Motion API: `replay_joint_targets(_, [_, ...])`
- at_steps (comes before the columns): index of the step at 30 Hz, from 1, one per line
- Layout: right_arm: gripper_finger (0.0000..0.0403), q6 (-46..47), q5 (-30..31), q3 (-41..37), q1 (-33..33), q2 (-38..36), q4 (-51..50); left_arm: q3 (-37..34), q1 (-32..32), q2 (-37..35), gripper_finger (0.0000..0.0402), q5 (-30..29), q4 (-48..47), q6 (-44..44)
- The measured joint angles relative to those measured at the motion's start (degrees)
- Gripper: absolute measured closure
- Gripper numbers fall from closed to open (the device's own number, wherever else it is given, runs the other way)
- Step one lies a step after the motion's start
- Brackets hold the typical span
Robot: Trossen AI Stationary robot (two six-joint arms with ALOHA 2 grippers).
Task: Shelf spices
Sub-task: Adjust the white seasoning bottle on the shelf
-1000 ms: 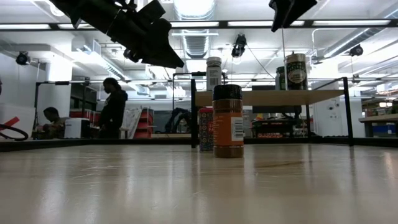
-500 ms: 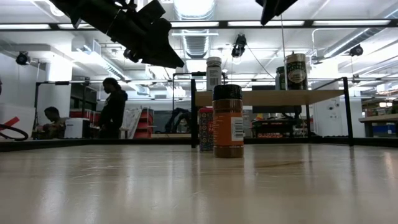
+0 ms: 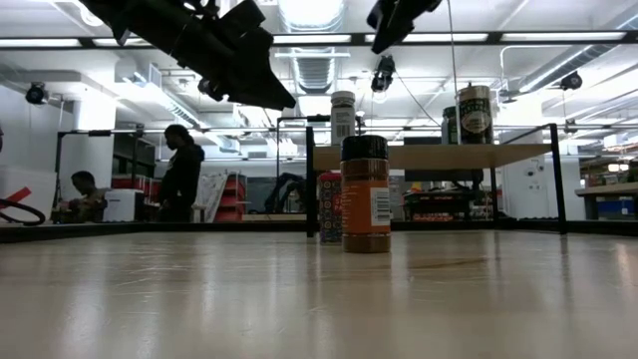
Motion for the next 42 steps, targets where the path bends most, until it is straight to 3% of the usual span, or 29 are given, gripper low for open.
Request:
replay_joint_targets(8, [0.0185, -0.1, 0.2, 0.0, 0.2, 3.4, 1.6, 0.0, 0.0, 0.0, 0.0209, 0.0, -2.8, -0.1])
replay_joint_targets(17, [0.0178, -2.8, 10.8, -0.1, -1.3, 1.4, 5.5, 0.0, 0.0, 0.0, 0.0209, 0.0, -2.2, -0.6])
replay_joint_targets(32, [0.0167, -5.3, 11.0, -0.1, -14.1, 0.9, 17.0, 0.0, 0.0, 0.0, 0.0209, 0.0, -1.6, -0.6])
replay_joint_targets(42, [0.0152, -4.5, 6.7, 0.0, -18.7, 2.4, 21.5, 0.0, 0.0, 0.0, 0.0209, 0.0, -1.6, -0.6])
